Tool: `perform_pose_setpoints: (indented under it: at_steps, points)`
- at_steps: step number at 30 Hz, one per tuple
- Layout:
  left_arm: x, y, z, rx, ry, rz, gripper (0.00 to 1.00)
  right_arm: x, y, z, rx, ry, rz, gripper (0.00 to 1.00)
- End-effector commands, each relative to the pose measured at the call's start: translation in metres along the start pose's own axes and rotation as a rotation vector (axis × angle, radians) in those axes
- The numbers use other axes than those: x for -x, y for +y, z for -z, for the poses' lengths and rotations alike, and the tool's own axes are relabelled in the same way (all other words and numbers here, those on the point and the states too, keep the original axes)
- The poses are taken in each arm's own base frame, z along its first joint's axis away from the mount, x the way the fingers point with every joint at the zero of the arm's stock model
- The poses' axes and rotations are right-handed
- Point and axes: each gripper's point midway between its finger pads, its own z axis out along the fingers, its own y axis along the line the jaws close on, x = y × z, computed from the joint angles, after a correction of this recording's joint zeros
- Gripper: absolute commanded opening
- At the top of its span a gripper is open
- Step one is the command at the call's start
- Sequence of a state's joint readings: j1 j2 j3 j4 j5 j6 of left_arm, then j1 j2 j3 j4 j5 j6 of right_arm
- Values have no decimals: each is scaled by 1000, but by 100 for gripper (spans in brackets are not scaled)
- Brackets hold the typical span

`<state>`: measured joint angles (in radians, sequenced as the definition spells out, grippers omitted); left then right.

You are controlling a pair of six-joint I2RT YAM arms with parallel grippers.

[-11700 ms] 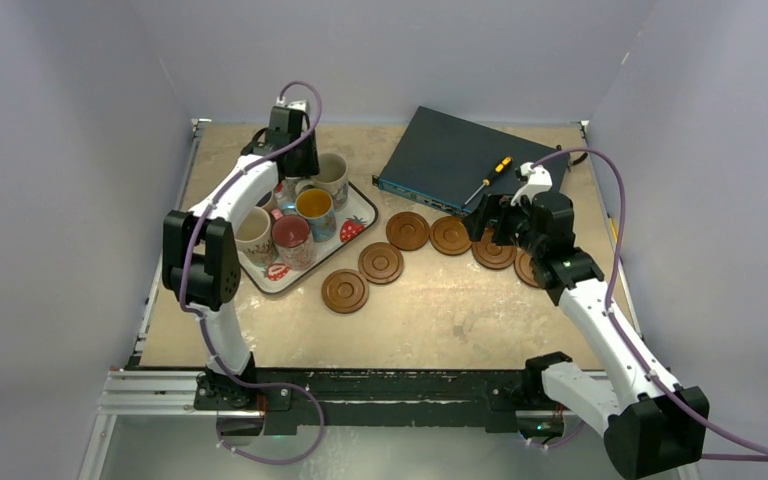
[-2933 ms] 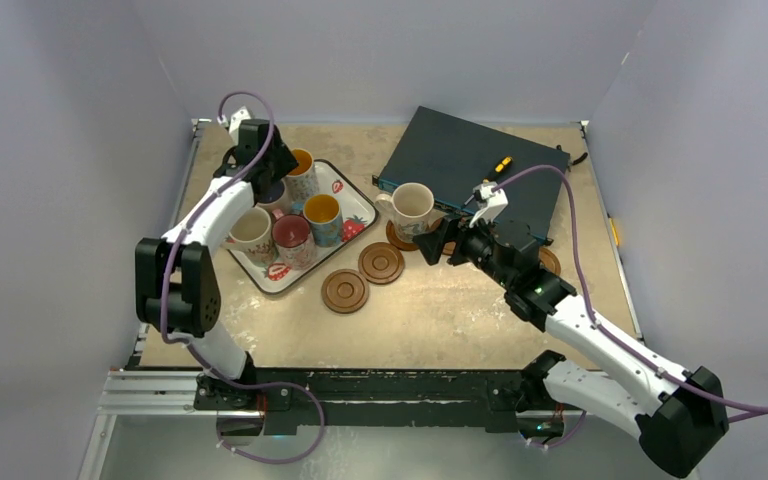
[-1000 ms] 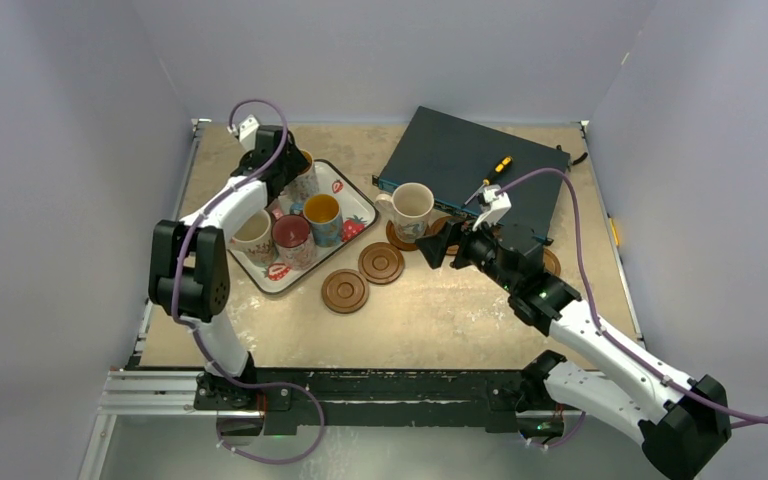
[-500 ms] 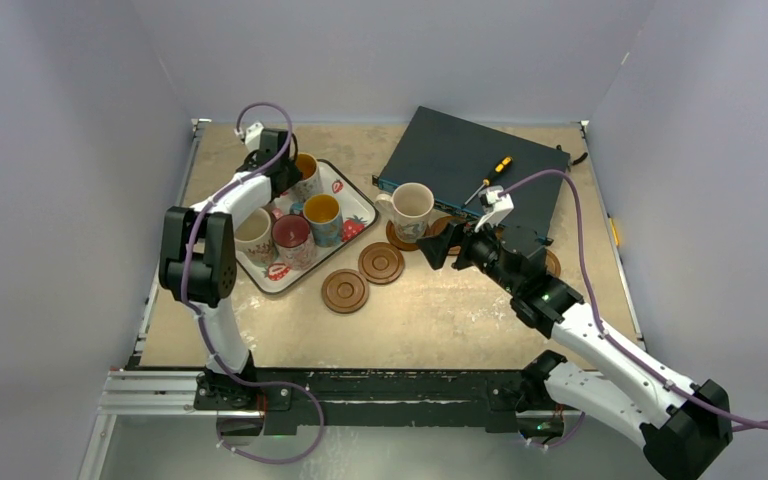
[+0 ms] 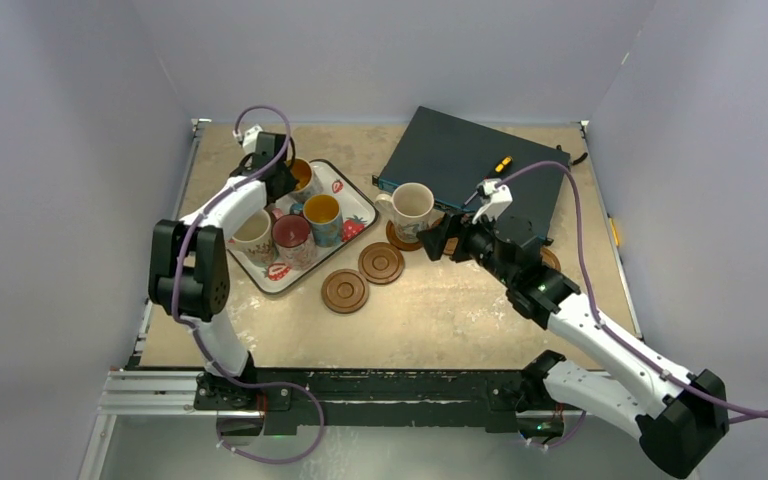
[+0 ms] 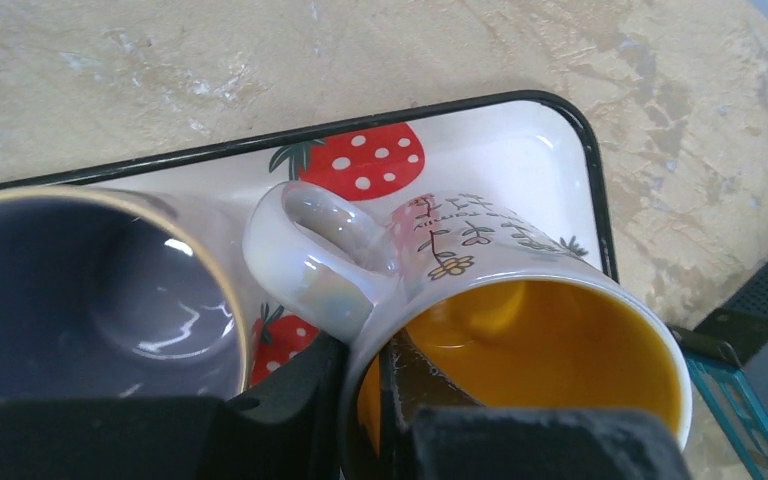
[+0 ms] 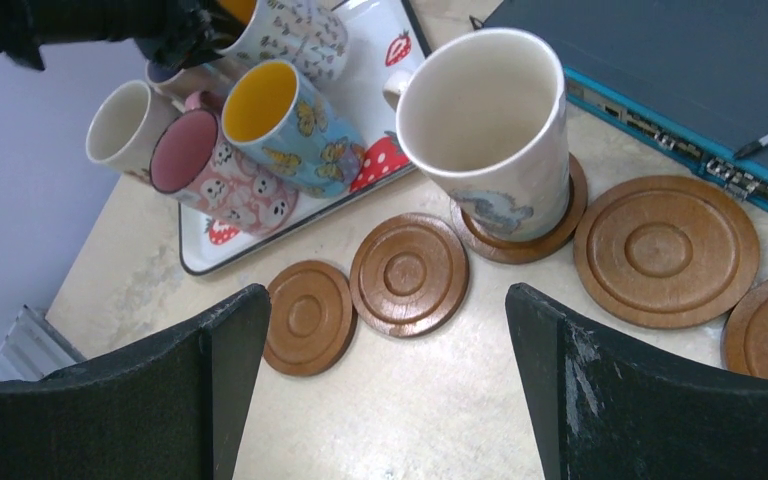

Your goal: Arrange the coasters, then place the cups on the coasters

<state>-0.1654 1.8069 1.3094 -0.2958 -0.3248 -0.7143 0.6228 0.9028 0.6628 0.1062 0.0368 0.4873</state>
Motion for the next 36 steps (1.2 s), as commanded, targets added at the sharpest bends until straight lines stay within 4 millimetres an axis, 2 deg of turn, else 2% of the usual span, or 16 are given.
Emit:
perform_pose_setpoints:
  at_steps: [1,4,7,12,14,18,22,25,28,31,36]
  points:
    - [81,-43,66,-177,-234,130,0,42,11,-3,-20,-90,2,91]
    - [98,-51,88,-216,-278,145,0,51,14,-6,-20,-106,3,91]
    - [110,-56,107,-246,-304,146,0,52,14,-7,-26,-106,-7,91]
    - [109,-71,135,-305,-285,82,0,56,9,-4,-59,-115,4,91]
    - [98,-79,146,-316,-261,17,0,64,1,1,-120,-118,52,93]
    - [69,-94,171,-339,-207,-89,0,100,-20,18,-290,-186,137,98]
    - [37,-95,192,-329,-144,-156,0,120,-40,28,-389,-222,165,98]
    - [16,-94,209,-323,-124,-189,0,125,-72,34,-485,-222,156,98]
    - [5,-92,228,-333,-121,-192,0,128,-96,41,-551,-223,133,98]
    - [-9,-95,241,-357,-93,-213,0,128,-104,46,-598,-232,121,98]
    - [-34,-92,252,-371,-43,-207,0,127,-115,53,-658,-244,131,98]
